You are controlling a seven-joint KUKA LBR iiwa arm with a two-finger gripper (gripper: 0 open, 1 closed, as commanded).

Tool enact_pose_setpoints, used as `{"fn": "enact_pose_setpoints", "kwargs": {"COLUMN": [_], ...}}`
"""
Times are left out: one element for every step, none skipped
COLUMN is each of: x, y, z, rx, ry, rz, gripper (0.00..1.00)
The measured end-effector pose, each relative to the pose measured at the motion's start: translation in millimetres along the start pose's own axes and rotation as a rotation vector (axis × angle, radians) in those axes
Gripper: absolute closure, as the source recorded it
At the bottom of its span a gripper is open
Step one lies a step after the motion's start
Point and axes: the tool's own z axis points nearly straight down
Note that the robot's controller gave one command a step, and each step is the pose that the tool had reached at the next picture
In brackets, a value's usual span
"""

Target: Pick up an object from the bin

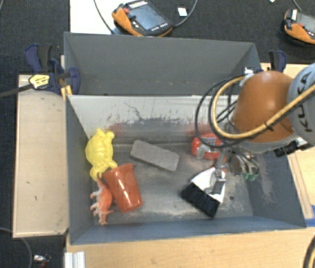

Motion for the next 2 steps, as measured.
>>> {"fn": "enact_pose_setpoints", "kwargs": {"x": [-1.9,12.6], "y": [0,-28], "z": [-4,85], "rx": [0.0,-0.001], "ry": [-0.008,-0.007], "rz": [0.0,0.085], "gripper": [0.0,0.0]}}
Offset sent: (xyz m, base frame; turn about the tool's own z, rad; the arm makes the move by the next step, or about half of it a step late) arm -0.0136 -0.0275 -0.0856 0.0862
